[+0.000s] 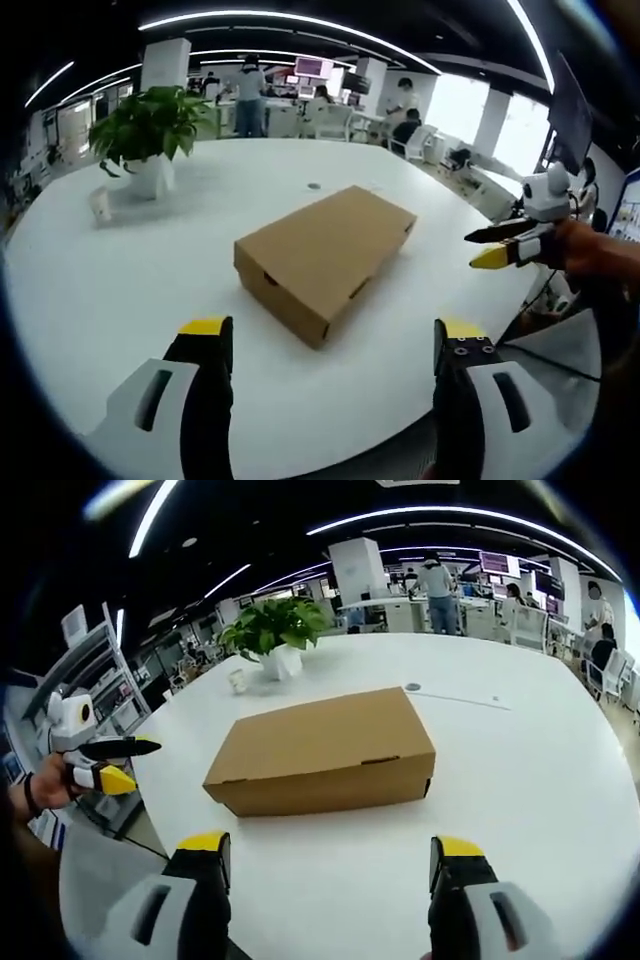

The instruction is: Operate the shoe box by opening the lid, removing the specified soft item, and placing it in the target area until the item is outside and the box remains undamaged.

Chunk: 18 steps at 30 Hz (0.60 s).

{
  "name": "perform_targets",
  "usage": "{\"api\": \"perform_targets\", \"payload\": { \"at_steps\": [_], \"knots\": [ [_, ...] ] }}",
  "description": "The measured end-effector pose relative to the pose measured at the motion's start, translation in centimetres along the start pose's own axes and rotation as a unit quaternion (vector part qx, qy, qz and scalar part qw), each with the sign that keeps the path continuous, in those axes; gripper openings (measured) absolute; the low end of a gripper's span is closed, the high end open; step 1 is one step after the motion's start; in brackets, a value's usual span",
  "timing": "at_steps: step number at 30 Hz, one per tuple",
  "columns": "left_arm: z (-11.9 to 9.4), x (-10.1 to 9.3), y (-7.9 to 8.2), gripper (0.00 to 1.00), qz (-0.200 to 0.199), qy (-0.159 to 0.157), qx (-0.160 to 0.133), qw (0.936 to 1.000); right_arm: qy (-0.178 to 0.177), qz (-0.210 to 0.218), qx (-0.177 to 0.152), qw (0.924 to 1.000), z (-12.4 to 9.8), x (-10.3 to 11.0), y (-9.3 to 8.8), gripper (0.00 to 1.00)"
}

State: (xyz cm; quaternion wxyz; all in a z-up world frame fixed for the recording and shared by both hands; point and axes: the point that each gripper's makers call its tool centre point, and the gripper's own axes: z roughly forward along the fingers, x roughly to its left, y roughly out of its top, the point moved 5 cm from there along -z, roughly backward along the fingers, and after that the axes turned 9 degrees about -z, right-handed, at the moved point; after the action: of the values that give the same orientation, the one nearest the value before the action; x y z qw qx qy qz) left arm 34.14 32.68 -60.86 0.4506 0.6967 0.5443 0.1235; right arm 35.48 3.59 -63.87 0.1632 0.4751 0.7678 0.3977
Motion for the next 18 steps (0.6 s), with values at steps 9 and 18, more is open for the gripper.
{"api": "perform_targets", "payload": {
  "at_steps": [9,18],
  "knots": [
    [1.5,0.2,-1.1,0.81,-0.007,0.011,0.008,0.9999,0.013,-0.040,0.036,0.9985,1.8,-1.1,-0.6,0.81],
    [3.4,0.0,-1.7,0.77,-0.021,0.010,0.015,0.9996,0.014,-0.051,0.053,0.9972,3.6,-3.7,-0.5,0.81]
  ]
}}
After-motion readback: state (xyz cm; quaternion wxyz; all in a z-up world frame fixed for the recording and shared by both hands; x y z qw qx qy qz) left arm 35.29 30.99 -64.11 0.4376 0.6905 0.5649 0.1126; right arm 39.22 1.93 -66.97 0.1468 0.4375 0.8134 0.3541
